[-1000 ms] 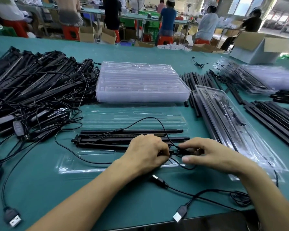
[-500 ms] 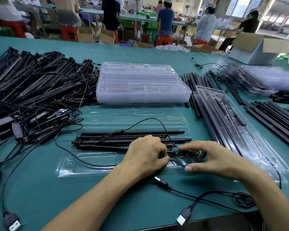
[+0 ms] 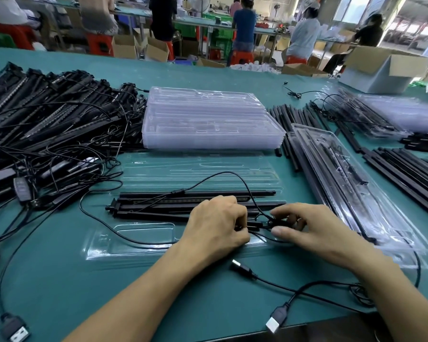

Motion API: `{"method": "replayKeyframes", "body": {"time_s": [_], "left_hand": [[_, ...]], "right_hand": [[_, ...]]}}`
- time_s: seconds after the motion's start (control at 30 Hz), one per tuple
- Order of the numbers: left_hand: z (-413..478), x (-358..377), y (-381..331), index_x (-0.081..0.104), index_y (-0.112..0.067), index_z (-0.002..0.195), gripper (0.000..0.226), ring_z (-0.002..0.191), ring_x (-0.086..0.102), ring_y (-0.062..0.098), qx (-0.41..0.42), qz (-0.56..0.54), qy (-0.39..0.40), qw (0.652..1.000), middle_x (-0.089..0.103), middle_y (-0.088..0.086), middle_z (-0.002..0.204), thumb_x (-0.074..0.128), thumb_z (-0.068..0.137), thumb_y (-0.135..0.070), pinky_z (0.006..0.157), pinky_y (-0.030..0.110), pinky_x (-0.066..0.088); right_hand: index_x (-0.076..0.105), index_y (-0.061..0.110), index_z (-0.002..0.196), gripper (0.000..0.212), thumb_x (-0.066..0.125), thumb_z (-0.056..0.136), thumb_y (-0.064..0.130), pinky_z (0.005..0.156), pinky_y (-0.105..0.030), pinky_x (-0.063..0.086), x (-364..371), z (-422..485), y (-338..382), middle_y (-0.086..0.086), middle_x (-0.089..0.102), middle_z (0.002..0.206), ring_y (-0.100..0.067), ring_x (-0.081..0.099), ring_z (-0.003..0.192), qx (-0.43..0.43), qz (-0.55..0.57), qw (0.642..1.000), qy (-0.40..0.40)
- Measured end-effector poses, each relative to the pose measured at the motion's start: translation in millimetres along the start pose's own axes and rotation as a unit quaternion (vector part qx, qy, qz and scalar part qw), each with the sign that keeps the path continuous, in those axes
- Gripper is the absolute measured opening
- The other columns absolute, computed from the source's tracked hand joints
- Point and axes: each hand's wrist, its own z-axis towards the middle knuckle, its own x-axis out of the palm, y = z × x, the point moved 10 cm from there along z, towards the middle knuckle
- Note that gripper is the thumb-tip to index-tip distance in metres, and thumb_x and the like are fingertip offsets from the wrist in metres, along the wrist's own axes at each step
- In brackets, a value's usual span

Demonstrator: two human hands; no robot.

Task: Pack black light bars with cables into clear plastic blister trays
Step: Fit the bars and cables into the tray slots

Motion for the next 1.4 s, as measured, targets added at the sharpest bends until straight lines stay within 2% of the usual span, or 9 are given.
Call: {"method": "replayKeyframes", "body": {"time_s": [0.1, 0.23, 0.4, 0.53, 0.63, 0.8, 0.97, 1.2, 1.4], "left_hand": [[-0.2, 0.0, -0.3, 0.049, -0.031, 0.064, 0.02, 0.081, 0.053, 0.014, -0.002, 0.006, 0.004, 1.0, 0.045, -0.011, 0.071, 0.064, 0.075, -0.036, 0.066, 0.029, 0.032], [-2.8, -0.1, 0.5, 0.064, -0.029, 0.07, 0.024, 0.082, 0.053, 0.012, 0.013, 0.011, -0.005, 1.0, 0.047, -0.013, 0.073, 0.064, 0.082, -0.049, 0.069, 0.029, 0.037], [-5.8, 0.5, -15.0, 0.075, -0.026, 0.085, 0.059, 0.08, 0.054, 0.018, 0.065, -0.003, 0.031, 0.997, 0.064, -0.005, 0.078, 0.03, 0.089, -0.064, 0.072, 0.034, 0.043], [-6.8, -1.7, -13.4, 0.072, -0.033, 0.11, 0.026, 0.092, 0.057, 0.019, 0.072, -0.019, 0.027, 0.997, 0.07, -0.004, 0.094, 0.052, 0.095, -0.04, 0.085, 0.037, 0.044], [-7.7, -14.3, -5.3, 0.069, -0.033, 0.097, 0.012, 0.082, 0.057, 0.012, 0.039, -0.07, -0.031, 0.996, 0.066, -0.009, 0.079, 0.068, 0.086, -0.04, 0.08, 0.037, 0.048], [-4.7, -42.8, 12.1, 0.067, -0.031, 0.108, 0.052, 0.099, 0.054, 0.016, -0.007, 0.004, -0.138, 0.99, 0.062, -0.008, 0.101, 0.056, 0.075, -0.069, 0.088, 0.039, 0.044], [12.5, -23.9, 48.5, 0.024, -0.025, 0.155, 0.093, 0.143, 0.028, 0.018, -0.086, 0.077, 0.009, 0.993, 0.035, -0.001, 0.155, 0.029, 0.08, -0.08, 0.118, 0.037, 0.018], [8.3, -12.4, 27.8, 0.053, -0.033, 0.139, 0.061, 0.126, 0.046, 0.013, 0.033, 0.084, 0.015, 0.996, 0.06, -0.012, 0.131, 0.02, 0.097, -0.063, 0.11, 0.033, 0.029], [7.3, -0.1, 19.2, 0.05, -0.046, 0.138, 0.055, 0.124, 0.04, 0.013, 0.07, 0.146, 0.068, 0.984, 0.049, -0.015, 0.134, 0.015, 0.098, -0.062, 0.107, 0.035, 0.03]], "right_hand": [[0.064, 0.033, 0.122, 0.064, 0.077, 0.065, 0.059, 0.078, -0.005, 0.04, 6.2, -2.5, -0.2, 0.019, 0.063, 0.11, 0.013, 0.055, 0.093, 0.012, -0.008, 0.999, 0.044], [0.063, 0.029, 0.126, 0.064, 0.078, 0.069, 0.053, 0.081, -0.004, 0.038, 9.9, -1.5, -0.9, 0.016, 0.061, 0.115, 0.011, 0.054, 0.099, 0.022, -0.014, 0.998, 0.051], [0.058, 0.033, 0.129, 0.072, 0.068, 0.067, 0.068, 0.096, -0.015, 0.039, 21.1, 4.8, 7.3, 0.012, 0.058, 0.118, 0.003, 0.052, 0.11, 0.019, -0.024, 0.998, 0.058], [0.062, 0.041, 0.123, 0.048, 0.072, 0.078, 0.052, 0.099, -0.03, 0.04, 18.2, 4.2, 5.7, 0.013, 0.059, 0.112, -0.012, 0.055, 0.109, 0.022, -0.066, 0.998, 0.006], [0.064, 0.043, 0.12, 0.038, 0.07, 0.083, 0.046, 0.095, -0.028, 0.04, 18.1, 1.3, 4.8, 0.018, 0.058, 0.109, -0.013, 0.054, 0.106, 0.022, -0.088, 0.996, -0.012], [0.066, 0.043, 0.118, 0.031, 0.067, 0.087, 0.043, 0.092, -0.028, 0.04, 19.1, 3.5, 7.1, 0.019, 0.057, 0.11, -0.013, 0.054, 0.108, 0.04, -0.143, 0.989, -0.023], [0.073, 0.034, 0.101, 0.016, 0.069, 0.086, 0.038, 0.085, -0.031, 0.046, 13.2, -0.5, 11.3, 0.018, 0.064, 0.104, -0.013, 0.059, 0.103, 0.047, -0.149, 0.985, -0.068], [0.075, 0.027, 0.087, 0.01, 0.079, 0.078, 0.032, 0.083, -0.033, 0.05, 4.8, -5.3, 7.8, 0.014, 0.068, 0.087, -0.007, 0.062, 0.085, 0.053, -0.082, 0.989, -0.108], [0.073, 0.03, 0.098, 0.021, 0.067, 0.083, 0.043, 0.088, -0.033, 0.049, 1.3, -9.5, 13.3, 0.015, 0.07, 0.094, -0.006, 0.062, 0.093, 0.051, -0.035, 0.99, -0.127]]}}
